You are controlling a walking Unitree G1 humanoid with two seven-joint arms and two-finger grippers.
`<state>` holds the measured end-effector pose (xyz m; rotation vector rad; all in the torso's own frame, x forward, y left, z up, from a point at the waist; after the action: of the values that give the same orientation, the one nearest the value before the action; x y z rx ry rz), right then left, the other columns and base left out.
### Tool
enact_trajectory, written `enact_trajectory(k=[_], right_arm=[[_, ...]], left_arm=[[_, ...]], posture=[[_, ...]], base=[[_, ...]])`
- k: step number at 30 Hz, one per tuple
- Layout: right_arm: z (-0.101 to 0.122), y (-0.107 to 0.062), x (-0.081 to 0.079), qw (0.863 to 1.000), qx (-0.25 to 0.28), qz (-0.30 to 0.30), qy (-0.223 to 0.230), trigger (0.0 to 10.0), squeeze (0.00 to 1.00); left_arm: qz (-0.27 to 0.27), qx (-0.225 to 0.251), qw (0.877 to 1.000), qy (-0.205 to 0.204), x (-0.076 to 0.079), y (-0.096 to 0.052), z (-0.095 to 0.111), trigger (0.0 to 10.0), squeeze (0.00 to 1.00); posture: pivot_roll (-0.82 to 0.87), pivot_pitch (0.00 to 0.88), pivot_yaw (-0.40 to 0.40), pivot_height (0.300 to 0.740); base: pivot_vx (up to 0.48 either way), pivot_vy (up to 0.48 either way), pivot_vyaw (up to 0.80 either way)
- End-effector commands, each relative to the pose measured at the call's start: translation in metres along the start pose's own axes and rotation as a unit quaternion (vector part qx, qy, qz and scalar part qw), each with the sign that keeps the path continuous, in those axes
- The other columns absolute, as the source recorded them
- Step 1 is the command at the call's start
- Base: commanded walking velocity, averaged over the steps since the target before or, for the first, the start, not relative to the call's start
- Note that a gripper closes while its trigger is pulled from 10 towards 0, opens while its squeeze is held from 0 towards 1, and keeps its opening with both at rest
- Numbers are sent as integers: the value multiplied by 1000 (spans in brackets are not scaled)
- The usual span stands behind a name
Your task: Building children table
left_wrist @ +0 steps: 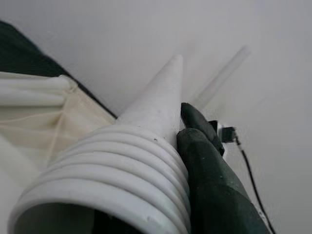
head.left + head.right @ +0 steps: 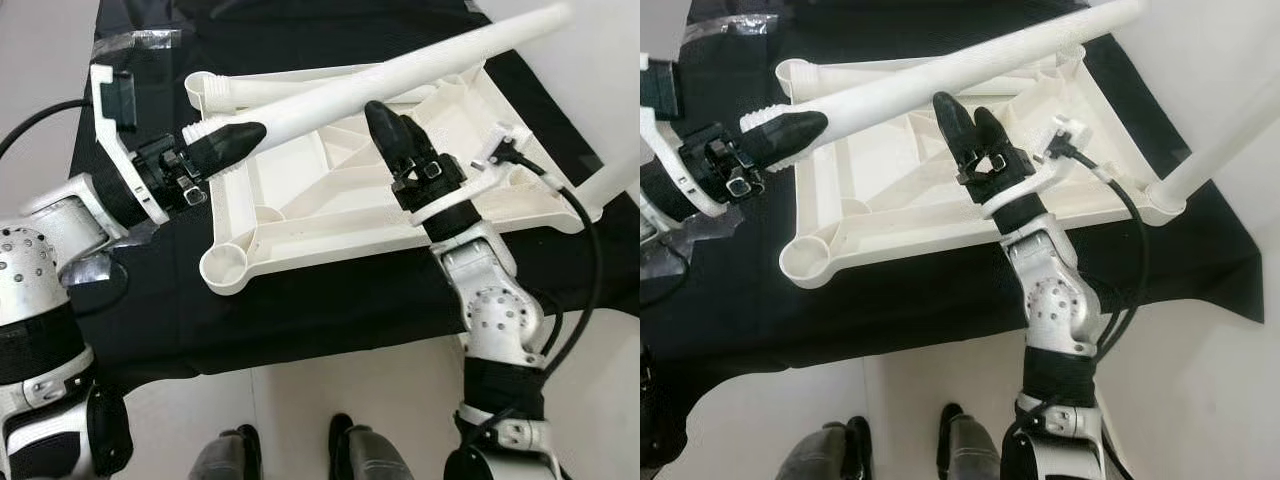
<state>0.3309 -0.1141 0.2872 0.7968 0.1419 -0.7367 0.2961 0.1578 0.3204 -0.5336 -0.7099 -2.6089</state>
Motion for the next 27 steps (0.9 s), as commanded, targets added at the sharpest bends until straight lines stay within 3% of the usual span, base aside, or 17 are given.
enact_trajectory(k=[1, 5, 12, 27], right_arm=[[8, -3, -8, 999, 16, 32, 29, 10000, 0], [7, -3, -11, 998, 3, 54, 16, 10000, 0], [9, 0, -37, 990, -12, 140, 25, 10000, 0], [-6, 15, -58, 982, -45, 178, 35, 10000, 0]], left_arm=[[-27, 12, 1000, 4, 10, -4, 1, 0, 0], [-30, 14, 999, -3, 10, -6, -1, 0, 0], [-31, 4, 999, -25, 9, -4, -19, 0, 0], [-92, -19, 994, -60, 26, 9, -40, 0, 0]], posture=[[-9, 236, -62, 740], [-7, 239, -66, 740], [-10, 240, -69, 740], [-2, 240, -72, 740]], base=[[0, 0, 0], [0, 0, 0], [0, 0, 0], [0, 0, 0]])
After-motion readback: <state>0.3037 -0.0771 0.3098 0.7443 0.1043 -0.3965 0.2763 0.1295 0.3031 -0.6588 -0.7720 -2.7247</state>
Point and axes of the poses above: a point about 5 cm out from each wrist's last joint towards the gripper, its own y axis pointing out of the wrist towards the gripper, its own z axis along the axis of the wrist's last joint, x = y × z, the point moved 3 cm from there along y, pointing out of the wrist towards the gripper, and after that the axes turned 10 degrees about -y, right-handed, at the moved point
